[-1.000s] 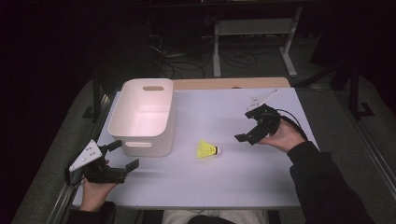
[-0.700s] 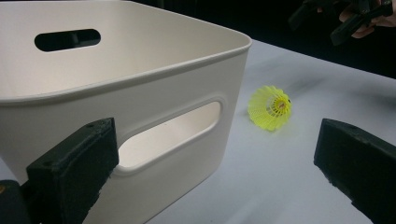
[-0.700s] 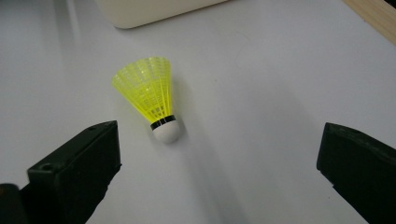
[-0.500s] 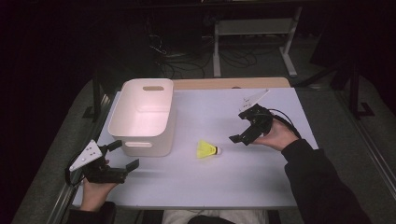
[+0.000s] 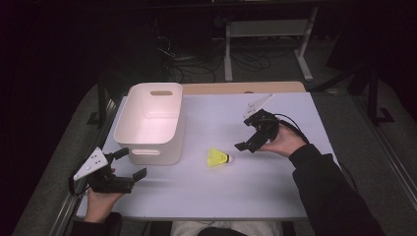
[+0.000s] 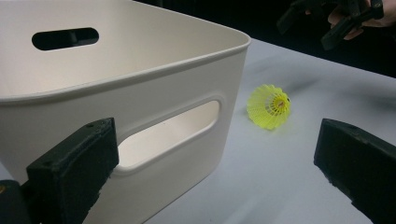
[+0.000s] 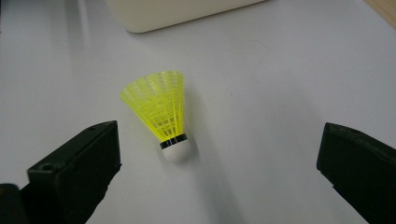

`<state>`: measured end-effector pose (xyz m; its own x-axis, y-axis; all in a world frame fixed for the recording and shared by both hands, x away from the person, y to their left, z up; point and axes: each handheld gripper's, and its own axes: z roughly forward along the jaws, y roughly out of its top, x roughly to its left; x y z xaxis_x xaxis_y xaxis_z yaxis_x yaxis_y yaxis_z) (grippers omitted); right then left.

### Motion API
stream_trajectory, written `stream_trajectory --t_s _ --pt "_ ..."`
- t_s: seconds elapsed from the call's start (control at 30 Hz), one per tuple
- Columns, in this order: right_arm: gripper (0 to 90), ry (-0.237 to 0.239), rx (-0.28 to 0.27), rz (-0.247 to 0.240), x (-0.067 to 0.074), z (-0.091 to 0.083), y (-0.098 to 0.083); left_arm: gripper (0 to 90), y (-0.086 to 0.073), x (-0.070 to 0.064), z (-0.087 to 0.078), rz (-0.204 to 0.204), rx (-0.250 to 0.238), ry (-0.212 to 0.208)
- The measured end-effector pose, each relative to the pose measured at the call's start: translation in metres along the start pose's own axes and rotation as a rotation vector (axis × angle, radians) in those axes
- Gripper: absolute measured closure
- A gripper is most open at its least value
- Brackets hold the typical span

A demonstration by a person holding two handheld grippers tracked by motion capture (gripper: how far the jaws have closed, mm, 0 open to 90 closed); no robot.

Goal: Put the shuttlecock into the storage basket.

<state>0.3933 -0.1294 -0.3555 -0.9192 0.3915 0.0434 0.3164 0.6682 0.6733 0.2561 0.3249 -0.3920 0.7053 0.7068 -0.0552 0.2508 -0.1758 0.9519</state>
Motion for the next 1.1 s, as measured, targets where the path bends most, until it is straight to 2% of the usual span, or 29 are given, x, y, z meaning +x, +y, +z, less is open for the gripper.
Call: stream_trajectory --t_s 0.37,1.1 --pt "0.0 0.038 0.035 -0.026 0.002 0.019 0.004 0.0 0.000 0.000 0.000 -0.002 -0.003 -0.002" --pt "0.0 0.087 0.112 -0.060 0.001 0.049 -0.001 0.0 0.000 0.000 0.000 -0.003 -0.005 -0.005"
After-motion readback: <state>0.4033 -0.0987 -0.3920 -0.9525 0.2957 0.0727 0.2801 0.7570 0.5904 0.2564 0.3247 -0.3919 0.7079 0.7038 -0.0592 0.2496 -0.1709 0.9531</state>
